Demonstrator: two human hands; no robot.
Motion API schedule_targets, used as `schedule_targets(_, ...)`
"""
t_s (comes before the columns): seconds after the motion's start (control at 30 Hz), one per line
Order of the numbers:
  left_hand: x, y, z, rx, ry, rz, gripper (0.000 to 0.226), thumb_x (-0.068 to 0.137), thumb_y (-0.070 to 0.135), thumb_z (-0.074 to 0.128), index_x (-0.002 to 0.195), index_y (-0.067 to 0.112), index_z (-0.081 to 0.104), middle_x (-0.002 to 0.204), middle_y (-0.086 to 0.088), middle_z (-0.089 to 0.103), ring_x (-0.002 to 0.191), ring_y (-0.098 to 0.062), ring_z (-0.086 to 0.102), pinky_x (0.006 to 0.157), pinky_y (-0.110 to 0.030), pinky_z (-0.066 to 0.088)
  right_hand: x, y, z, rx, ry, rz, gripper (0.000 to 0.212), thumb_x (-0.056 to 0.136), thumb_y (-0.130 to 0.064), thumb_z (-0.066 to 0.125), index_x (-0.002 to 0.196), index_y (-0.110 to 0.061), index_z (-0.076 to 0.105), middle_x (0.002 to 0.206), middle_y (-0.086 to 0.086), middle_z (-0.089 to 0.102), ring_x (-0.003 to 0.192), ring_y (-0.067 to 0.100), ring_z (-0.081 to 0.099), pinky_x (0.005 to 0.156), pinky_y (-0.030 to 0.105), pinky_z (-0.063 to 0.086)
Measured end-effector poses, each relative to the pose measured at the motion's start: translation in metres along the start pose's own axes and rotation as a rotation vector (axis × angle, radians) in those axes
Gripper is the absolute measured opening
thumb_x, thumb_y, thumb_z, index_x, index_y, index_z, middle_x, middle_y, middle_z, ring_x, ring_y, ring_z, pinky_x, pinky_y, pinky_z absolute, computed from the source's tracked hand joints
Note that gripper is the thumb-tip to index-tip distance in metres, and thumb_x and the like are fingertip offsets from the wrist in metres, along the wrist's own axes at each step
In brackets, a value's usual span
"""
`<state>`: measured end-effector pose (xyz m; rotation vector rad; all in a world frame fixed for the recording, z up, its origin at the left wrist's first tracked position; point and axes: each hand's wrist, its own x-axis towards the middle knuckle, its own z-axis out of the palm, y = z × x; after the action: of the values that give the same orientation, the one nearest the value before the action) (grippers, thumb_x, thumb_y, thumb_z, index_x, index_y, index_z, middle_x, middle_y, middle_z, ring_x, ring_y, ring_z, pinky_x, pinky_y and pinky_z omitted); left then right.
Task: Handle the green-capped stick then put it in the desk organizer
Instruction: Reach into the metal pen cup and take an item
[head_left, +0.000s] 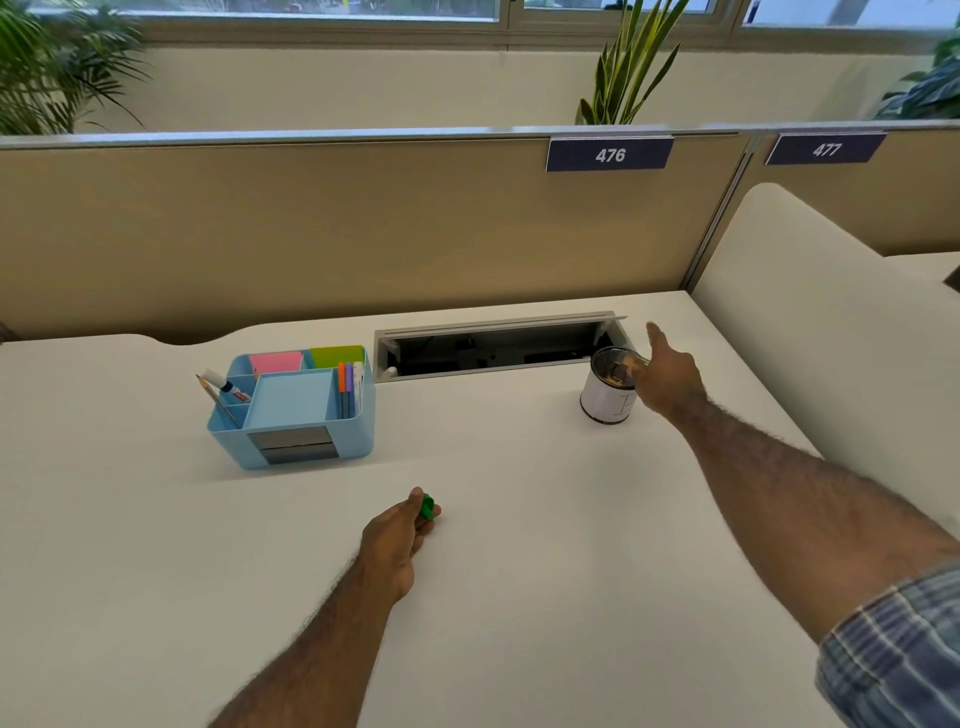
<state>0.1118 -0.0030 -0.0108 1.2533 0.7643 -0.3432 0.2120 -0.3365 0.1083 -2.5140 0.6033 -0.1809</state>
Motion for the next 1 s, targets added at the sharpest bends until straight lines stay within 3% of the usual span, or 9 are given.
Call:
schedule_targets(0.07, 0.000, 0.000, 0.000, -0.003, 0.004, 0.002, 0.025, 0.090, 0.032, 0.060, 0.100, 0.010, 0.066, 0.102, -0.011, 0.070, 0.092, -0.019, 0.062, 0.072, -0.027, 0.045, 0.002, 0.001, 0.002, -0.027, 0.017, -0.010, 0.049, 0.098, -0.027, 0.047, 0.146, -0.023, 0.042, 0.111, 0.015, 0.064, 0.102, 0.040, 0.062, 0.079, 0.039, 0.053)
schedule_targets(0.17, -0.002, 0.001, 0.000, -0.011, 0.010, 0.002, 0.021, 0.090, 0.032, 0.060, 0.093, 0.012, 0.065, 0.102, -0.011, 0.070, 0.088, -0.018, 0.062, 0.071, -0.025, 0.045, 0.001, -0.002, 0.001, -0.140, -0.087, -0.001, 0.037, 0.094, -0.014, 0.049, 0.129, -0.008, 0.060, 0.120, 0.018, 0.067, 0.109, 0.037, 0.062, 0.083, 0.034, 0.050)
schedule_targets(0.23, -0.003, 0.000, 0.001, -0.013, 0.012, 0.009, 0.018, 0.091, 0.031, 0.060, 0.086, 0.014, 0.064, 0.101, -0.012, 0.069, 0.083, -0.016, 0.062, 0.072, -0.024, 0.045, 0.004, -0.002, 0.001, -0.142, -0.074, 0.002, 0.040, 0.094, -0.017, 0.052, 0.133, -0.010, 0.057, 0.126, 0.019, 0.064, 0.115, 0.038, 0.058, 0.084, 0.034, 0.049)
schedule_targets(0.33, -0.003, 0.000, 0.002, -0.010, 0.013, 0.018, 0.017, 0.090, 0.031, 0.060, 0.084, 0.015, 0.064, 0.101, -0.012, 0.069, 0.081, -0.014, 0.062, 0.077, -0.027, 0.046, 0.008, -0.005, -0.001, -0.163, -0.052, -0.019, 0.035, 0.095, -0.019, 0.054, 0.127, -0.008, 0.063, 0.120, 0.021, 0.066, 0.111, 0.037, 0.059, 0.077, 0.031, 0.047)
schedule_targets(0.4, -0.003, 0.000, 0.002, -0.007, 0.014, 0.020, 0.017, 0.090, 0.030, 0.061, 0.084, 0.015, 0.064, 0.101, -0.012, 0.069, 0.081, -0.014, 0.062, 0.082, -0.029, 0.045, 0.010, -0.005, -0.001, -0.179, -0.043, -0.039, 0.038, 0.093, -0.016, 0.056, 0.130, -0.007, 0.061, 0.122, 0.020, 0.065, 0.114, 0.037, 0.058, 0.083, 0.034, 0.050)
schedule_targets(0.47, -0.003, 0.000, 0.002, -0.004, 0.013, 0.023, 0.018, 0.090, 0.031, 0.060, 0.086, 0.014, 0.064, 0.101, -0.012, 0.069, 0.079, -0.013, 0.062, 0.080, -0.029, 0.044, 0.011, -0.004, -0.002, -0.146, -0.033, -0.038, 0.044, 0.093, -0.015, 0.058, 0.136, -0.009, 0.054, 0.128, 0.020, 0.063, 0.120, 0.037, 0.056, 0.088, 0.037, 0.051)
schedule_targets(0.7, -0.005, 0.000, 0.002, -0.009, 0.010, 0.026, 0.020, 0.091, 0.030, 0.060, 0.093, 0.011, 0.065, 0.102, -0.013, 0.069, 0.083, -0.015, 0.062, 0.077, -0.027, 0.045, 0.011, -0.007, 0.000, -0.163, -0.037, -0.035, 0.034, 0.092, -0.016, 0.056, 0.124, -0.005, 0.063, 0.119, 0.020, 0.067, 0.111, 0.037, 0.060, 0.078, 0.031, 0.048)
schedule_targets(0.8, -0.005, 0.000, 0.003, 0.000, 0.016, 0.028, 0.022, 0.091, 0.030, 0.060, 0.096, 0.009, 0.066, 0.103, -0.013, 0.069, 0.082, -0.015, 0.061, 0.071, -0.025, 0.044, 0.010, -0.006, 0.002, -0.001, 0.037, 0.043, 0.039, 0.092, -0.022, 0.062, 0.128, -0.007, 0.058, 0.121, 0.020, 0.065, 0.111, 0.036, 0.061, 0.078, 0.033, 0.051)
schedule_targets(1.0, -0.007, 0.000, 0.003, -0.009, 0.030, 0.021, 0.025, 0.090, 0.030, 0.061, 0.100, 0.007, 0.066, 0.113, -0.017, 0.070, 0.096, -0.021, 0.061, 0.070, -0.024, 0.043, 0.004, -0.013, 0.006, 0.513, 0.225, 0.158, 0.032, 0.086, -0.025, 0.070, 0.113, -0.009, 0.064, 0.112, 0.011, 0.071, 0.088, 0.017, 0.060, 0.053, 0.011, 0.036)
